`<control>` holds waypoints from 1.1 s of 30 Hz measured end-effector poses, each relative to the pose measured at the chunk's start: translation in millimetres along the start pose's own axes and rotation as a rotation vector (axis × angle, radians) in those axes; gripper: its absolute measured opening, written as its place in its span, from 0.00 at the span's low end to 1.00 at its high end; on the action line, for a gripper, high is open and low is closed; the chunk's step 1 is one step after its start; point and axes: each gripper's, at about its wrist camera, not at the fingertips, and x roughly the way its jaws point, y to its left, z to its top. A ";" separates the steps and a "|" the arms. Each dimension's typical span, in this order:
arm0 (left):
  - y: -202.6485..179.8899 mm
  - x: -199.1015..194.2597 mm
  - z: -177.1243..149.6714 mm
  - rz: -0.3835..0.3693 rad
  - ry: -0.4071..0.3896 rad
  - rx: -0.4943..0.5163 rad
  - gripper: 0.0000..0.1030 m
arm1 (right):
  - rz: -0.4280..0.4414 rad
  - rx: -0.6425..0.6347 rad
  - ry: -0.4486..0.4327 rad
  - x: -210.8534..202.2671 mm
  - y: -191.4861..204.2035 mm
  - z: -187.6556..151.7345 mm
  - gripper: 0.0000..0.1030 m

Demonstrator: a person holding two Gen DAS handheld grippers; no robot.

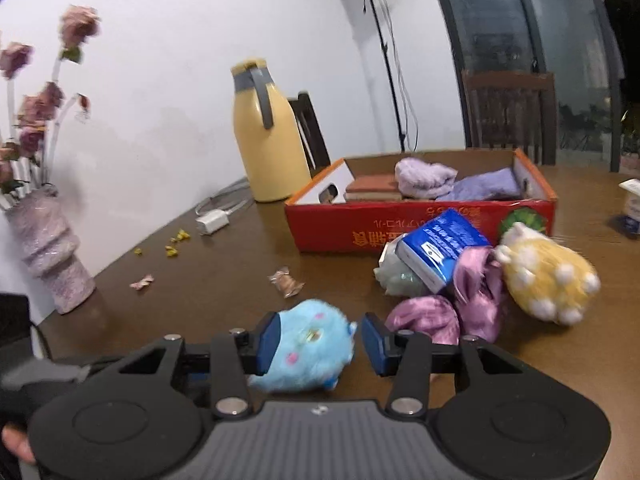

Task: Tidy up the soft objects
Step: 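Lift the blue plush toy with the right tool, then carry the blue plush over the box and open the right tool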

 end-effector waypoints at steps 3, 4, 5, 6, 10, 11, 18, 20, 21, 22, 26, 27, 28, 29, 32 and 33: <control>-4.7 18.2 3.7 -0.008 0.026 0.021 0.52 | 0.022 -0.031 0.046 39.3 -9.3 11.4 0.44; -5.0 21.0 3.2 -0.006 0.025 0.034 0.49 | 0.040 -0.042 0.065 49.1 -10.0 12.8 0.44; -4.3 23.0 2.7 0.003 0.022 0.056 0.39 | 0.066 -0.043 0.087 57.0 -11.2 13.2 0.43; -1.9 23.2 2.6 0.022 0.011 0.071 0.32 | 0.092 -0.030 0.107 62.5 -12.5 12.5 0.42; 18.1 9.2 6.4 0.090 -0.038 0.015 0.32 | 0.125 0.021 0.113 56.0 -14.4 1.0 0.39; 23.1 5.7 7.9 0.068 -0.045 -0.011 0.32 | 0.133 0.044 0.100 51.4 -16.2 -1.4 0.39; 25.9 26.8 20.0 -0.062 -0.022 -0.112 0.37 | 0.116 0.166 0.070 62.7 -28.7 -8.9 0.34; 22.2 30.0 22.3 -0.074 -0.012 -0.120 0.37 | 0.102 0.182 0.061 60.5 -28.6 -10.6 0.32; 19.7 29.4 21.9 -0.073 -0.009 -0.116 0.37 | 0.092 0.193 0.057 57.6 -28.9 -11.5 0.30; 16.6 27.2 20.2 -0.082 -0.005 -0.119 0.36 | 0.086 0.206 0.054 52.7 -29.2 -13.4 0.30; 1.3 10.7 2.0 -0.106 0.004 -0.114 0.36 | 0.069 0.243 0.038 21.3 -26.3 -33.0 0.29; -3.5 7.8 -4.2 -0.109 0.013 -0.113 0.36 | 0.057 0.249 0.037 12.8 -24.6 -40.5 0.29; -7.0 5.8 -9.5 -0.113 0.017 -0.113 0.36 | 0.044 0.259 0.032 5.5 -23.2 -47.5 0.29; -11.4 3.3 -15.9 -0.116 0.015 -0.107 0.36 | 0.035 0.264 0.024 -1.5 -22.1 -54.1 0.29; -20.8 -0.6 -23.9 -0.135 0.025 -0.099 0.35 | 0.013 0.278 0.009 -20.1 -21.7 -66.3 0.29; -23.4 -1.0 -23.6 -0.141 0.033 -0.098 0.35 | 0.008 0.282 0.008 -25.1 -23.0 -67.6 0.29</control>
